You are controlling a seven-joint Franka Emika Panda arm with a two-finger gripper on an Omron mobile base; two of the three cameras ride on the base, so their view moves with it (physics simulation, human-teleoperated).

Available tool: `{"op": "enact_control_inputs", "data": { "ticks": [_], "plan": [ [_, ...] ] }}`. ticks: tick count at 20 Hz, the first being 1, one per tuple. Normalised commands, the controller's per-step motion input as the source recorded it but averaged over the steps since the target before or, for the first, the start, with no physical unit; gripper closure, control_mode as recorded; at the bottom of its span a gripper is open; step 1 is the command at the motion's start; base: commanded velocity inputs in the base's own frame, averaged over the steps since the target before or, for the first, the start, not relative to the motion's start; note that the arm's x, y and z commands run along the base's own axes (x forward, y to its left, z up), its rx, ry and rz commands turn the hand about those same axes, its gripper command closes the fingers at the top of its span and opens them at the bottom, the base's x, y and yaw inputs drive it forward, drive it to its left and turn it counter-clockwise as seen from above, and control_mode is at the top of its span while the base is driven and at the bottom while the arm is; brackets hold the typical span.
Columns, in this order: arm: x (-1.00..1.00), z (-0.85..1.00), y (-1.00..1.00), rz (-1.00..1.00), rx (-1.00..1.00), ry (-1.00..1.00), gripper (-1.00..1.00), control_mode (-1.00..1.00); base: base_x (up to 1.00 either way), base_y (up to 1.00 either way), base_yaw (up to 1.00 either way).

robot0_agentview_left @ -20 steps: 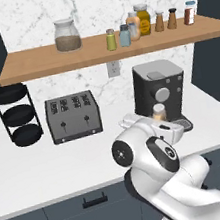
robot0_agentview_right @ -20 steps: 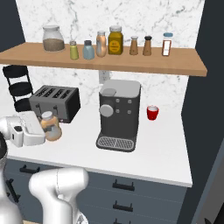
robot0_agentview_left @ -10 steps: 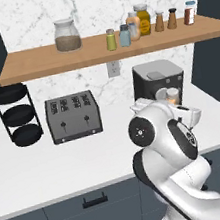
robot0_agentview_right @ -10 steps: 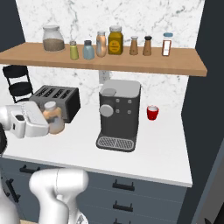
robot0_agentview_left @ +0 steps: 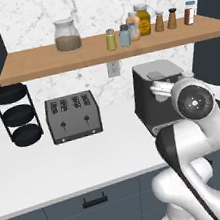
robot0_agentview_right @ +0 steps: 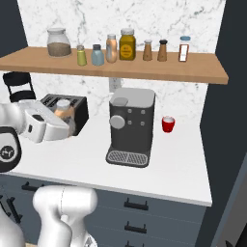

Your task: Put the shaker and condiment bottle from the counter next to their counterparts in the cabinet.

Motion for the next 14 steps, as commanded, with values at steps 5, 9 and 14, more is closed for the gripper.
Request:
{"op": "enact_control_inputs", "data": {
  "ticks": [5, 9, 14],
  "plan": [
    [-0.16, 0.51, -0.31, 0.2, 0.04, 0.0, 1.0, -1.0, 0.0, 0.0, 0.0],
    [-0.15, 0.49, -0.28, 0.2, 0.01, 0.0, 1.0, -1.0, 0.0, 0.0, 0.0],
    [-0.13, 0.45, -0.18, 0.22, 0.0, 0.0, 1.0, -1.0, 0.0, 0.0, 0.0]
  ]
}}
